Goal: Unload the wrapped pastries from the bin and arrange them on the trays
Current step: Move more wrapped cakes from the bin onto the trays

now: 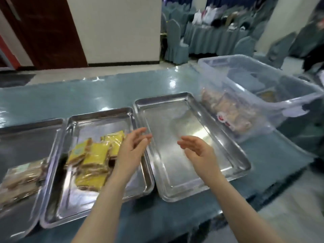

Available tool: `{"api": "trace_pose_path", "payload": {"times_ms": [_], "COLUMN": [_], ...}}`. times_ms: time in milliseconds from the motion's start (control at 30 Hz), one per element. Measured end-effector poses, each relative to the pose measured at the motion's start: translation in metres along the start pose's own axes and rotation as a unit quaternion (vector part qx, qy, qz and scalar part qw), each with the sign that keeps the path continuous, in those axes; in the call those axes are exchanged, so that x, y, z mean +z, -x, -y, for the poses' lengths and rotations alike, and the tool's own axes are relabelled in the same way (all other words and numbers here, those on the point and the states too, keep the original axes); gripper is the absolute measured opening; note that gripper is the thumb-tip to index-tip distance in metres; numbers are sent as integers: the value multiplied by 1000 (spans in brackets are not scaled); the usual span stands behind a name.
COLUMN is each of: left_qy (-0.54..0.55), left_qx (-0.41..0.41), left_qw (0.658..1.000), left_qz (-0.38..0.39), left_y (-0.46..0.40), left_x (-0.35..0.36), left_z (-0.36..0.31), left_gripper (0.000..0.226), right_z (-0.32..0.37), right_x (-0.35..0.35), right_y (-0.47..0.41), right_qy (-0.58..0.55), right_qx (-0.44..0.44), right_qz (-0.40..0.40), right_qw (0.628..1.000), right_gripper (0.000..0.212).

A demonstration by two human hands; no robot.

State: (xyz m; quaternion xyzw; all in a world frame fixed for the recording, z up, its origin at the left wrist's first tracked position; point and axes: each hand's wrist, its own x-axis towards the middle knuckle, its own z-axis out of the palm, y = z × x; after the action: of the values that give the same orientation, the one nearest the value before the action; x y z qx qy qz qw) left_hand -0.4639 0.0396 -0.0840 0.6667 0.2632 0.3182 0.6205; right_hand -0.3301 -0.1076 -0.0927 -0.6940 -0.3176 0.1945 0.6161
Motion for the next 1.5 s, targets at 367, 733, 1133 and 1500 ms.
{"api": "trace_pose_path", "payload": {"times_ms": [367,733,1133,1500], "left_qy": [18,-41,-226,-509], "left_qx": [50,130,71,98], "left_qw": [994,983,970,855], "left_qz": [93,124,51,-4], "left_y": [-55,-169,-253,-262], "left_x": [169,278,402,427], "left_z": [-39,-73,-60,-35], "left_gripper": [30,31,42,52], "right_z": [12,26,-27,-84], "right_x": [-173,-293,-437,-424], "right_y": [-46,-146,-337,-412], "right_qy": [-20,65,447,745], "right_qx": [-41,-123,-68,-54], "right_qz": [-120,-156,146,359], "right_qw": [992,978,880,559], "right_gripper": [33,36,29,28]}}
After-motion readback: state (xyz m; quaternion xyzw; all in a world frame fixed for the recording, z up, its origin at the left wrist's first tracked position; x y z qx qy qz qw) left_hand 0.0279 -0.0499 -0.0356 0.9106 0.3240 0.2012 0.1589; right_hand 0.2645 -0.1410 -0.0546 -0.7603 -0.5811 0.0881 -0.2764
